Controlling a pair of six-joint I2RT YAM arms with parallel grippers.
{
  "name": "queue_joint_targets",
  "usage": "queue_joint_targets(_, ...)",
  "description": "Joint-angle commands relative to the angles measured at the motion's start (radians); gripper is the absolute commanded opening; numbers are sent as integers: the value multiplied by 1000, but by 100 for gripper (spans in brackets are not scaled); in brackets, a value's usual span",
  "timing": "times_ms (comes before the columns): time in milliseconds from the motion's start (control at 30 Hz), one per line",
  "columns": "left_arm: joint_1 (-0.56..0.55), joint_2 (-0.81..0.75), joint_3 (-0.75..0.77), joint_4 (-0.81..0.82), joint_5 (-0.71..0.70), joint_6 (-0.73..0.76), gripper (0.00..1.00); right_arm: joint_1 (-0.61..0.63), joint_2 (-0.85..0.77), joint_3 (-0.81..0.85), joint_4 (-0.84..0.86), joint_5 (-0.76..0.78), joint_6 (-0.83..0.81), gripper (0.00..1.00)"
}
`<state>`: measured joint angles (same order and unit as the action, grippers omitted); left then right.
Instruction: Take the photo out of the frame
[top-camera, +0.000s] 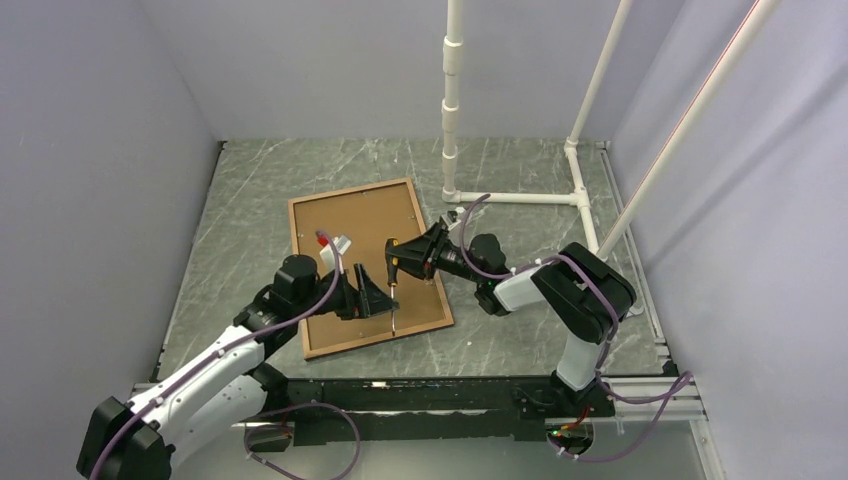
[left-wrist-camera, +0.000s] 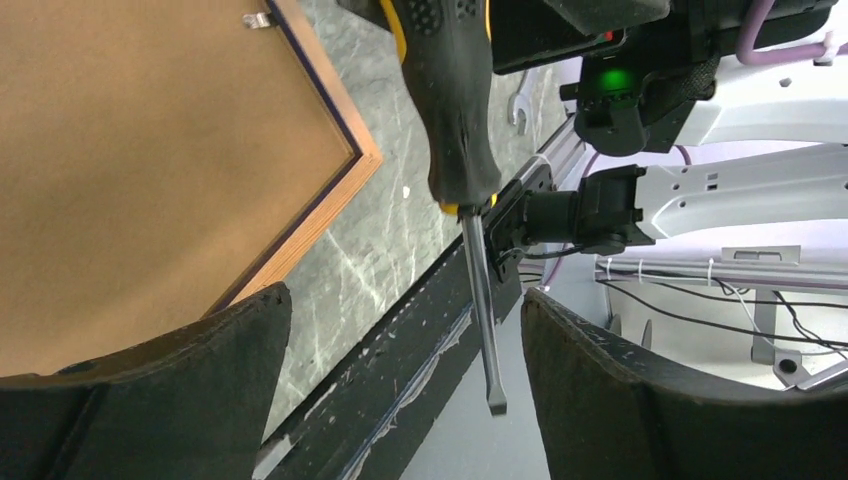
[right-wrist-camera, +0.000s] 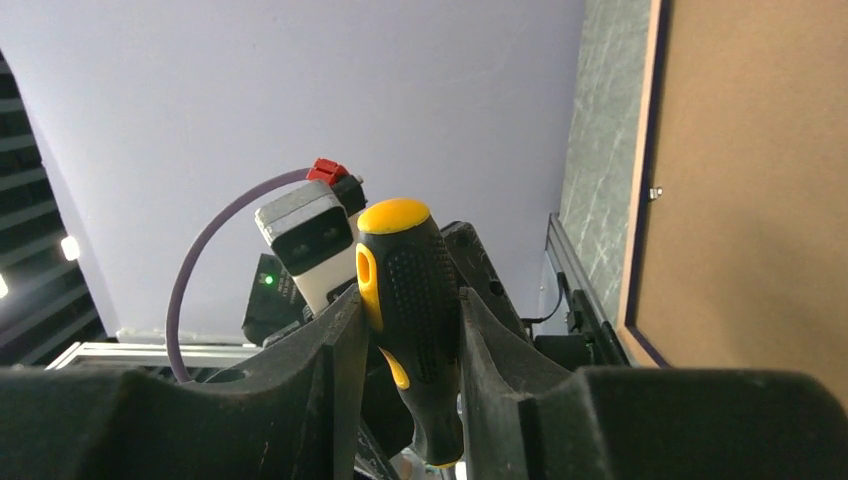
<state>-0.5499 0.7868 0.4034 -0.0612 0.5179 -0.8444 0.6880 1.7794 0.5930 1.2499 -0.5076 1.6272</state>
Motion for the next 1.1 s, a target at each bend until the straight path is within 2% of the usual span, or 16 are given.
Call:
queue_joint_targets(0, -32, 60, 6, 172, 12, -10, 84, 8, -11, 50, 136, -9, 32, 0)
queue_joint_targets(67, -52, 114, 30, 198, 26, -2, 75, 14, -11, 61, 131, -20, 37, 0)
queue_joint_targets(167, -74, 145, 84, 140, -11, 46, 54, 22, -17, 82, 87, -53, 26, 0)
queue_joint_targets(300, -81, 107, 87, 119, -70, 81, 8, 22, -38, 96, -10, -104, -20, 0)
queue_joint_targets(333, -82, 92, 84, 109, -89, 90, 0, 22, -43, 100, -27, -117, -30, 0)
queue_joint_targets(400, -82, 78, 84, 86, -108, 115, 0, 20, -56, 108, -73, -143, -59, 0)
queue_joint_targets(467, -82, 80, 97, 64, -102, 157, 0, 17, -74, 116, -151, -169, -103, 8)
queue_joint_targets(567, -81, 91, 121, 3, -95, 211, 0, 4, -124, 120, -290, -189, -199, 29)
queue_joint_targets(600, -81, 92, 127, -10, -94, 229, 0, 1, -145, 122, -343, -189, -240, 44)
queue_joint_targets(667, -81, 87, 130, -28, -88, 253, 0, 0, -182, 161, -526, -196, -362, 66)
queue_joint_targets(767, -81, 66, 127, -45, -66, 289, 0, -1, -212, 262, -844, -209, -602, 86)
queue_joint_targets(900, -81, 53, 149, -94, -22, 367, 0, -19, -244, 347, -1109, -245, -825, 99)
queue_joint_targets(1067, -80, 38, 173, -175, -35, 445, 0, -105, -308, 409, -1297, -321, -997, 100)
